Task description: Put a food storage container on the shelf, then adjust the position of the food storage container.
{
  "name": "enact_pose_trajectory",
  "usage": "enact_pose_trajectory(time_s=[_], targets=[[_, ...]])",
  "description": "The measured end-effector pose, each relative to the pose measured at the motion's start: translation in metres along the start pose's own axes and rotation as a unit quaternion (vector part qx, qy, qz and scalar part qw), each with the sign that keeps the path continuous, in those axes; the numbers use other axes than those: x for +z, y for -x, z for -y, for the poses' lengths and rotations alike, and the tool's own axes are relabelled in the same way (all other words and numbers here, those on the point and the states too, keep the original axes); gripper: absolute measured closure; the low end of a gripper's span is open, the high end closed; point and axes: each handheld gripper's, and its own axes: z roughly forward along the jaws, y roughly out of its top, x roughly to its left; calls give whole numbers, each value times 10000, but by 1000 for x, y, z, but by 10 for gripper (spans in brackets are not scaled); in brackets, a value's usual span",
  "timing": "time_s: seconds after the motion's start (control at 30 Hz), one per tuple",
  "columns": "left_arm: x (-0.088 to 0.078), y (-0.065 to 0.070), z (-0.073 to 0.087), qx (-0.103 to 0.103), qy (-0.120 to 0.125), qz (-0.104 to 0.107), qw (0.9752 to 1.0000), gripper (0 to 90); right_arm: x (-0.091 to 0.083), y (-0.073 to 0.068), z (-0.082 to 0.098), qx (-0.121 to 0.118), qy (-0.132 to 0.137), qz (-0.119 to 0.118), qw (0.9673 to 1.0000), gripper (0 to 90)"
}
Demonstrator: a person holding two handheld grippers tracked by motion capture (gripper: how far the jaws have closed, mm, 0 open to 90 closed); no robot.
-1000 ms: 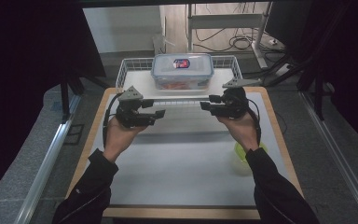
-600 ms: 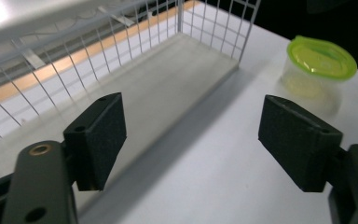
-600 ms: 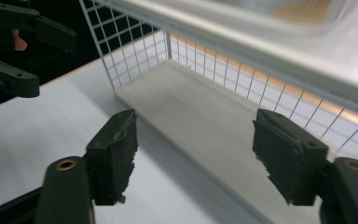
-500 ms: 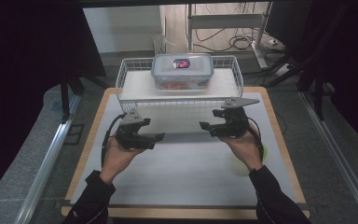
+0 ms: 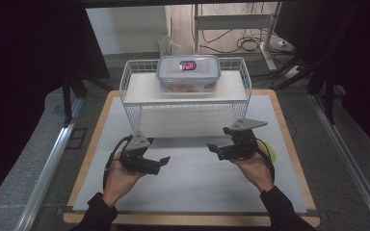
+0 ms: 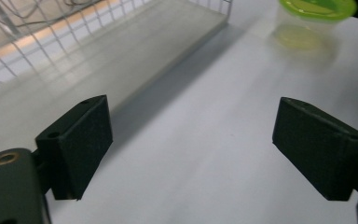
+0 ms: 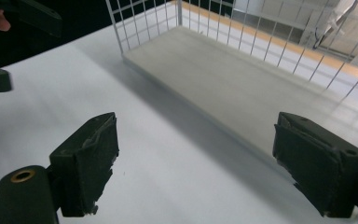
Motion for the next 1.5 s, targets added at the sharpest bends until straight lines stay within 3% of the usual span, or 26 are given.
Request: enact_pose_trajectory(time_s=[0.2, 0.33, 0.6, 1.03, 1.1, 1.17, 1.37, 1.4, 1.43, 1.5], targets=[[-2, 6, 22, -155, 41, -3, 9999, 70, -2, -11, 19, 10, -156, 2, 9999, 116], [0, 13, 40, 28, 5, -269, 9996, 40, -5, -20, 34, 9, -208, 31, 9998, 100], [5, 21, 58, 52, -180, -124, 9997, 10, -7, -34, 51, -98, -369, 99, 9992, 91], [6, 21, 62, 2, -259, -111, 9996, 11, -5, -22, 56, 228, -676, 184, 9973, 35], [8, 23, 62, 53, -267, -139, 9995, 11, -7, -21, 54, 240, -723, 271, 9967, 100], [9, 24, 62, 92, -258, -146, 9995, 14, -16, -15, 50, 290, -651, 323, 9969, 276], [14, 28, 63, 146, -344, -25, 9993, 15, -41, 9, 47, 470, -492, 781, 9946, 551], [14, 28, 63, 146, -344, -25, 9993, 17, -41, 9, 47, 470, -492, 781, 9946, 551], [14, 27, 63, 120, -338, -17, 9994, 18, -51, 22, 50, 553, -453, 926, 9931, 657], [13, 27, 63, 120, -335, -27, 9994, 22, -58, 32, 52, 606, -429, 1068, 9915, 724]])
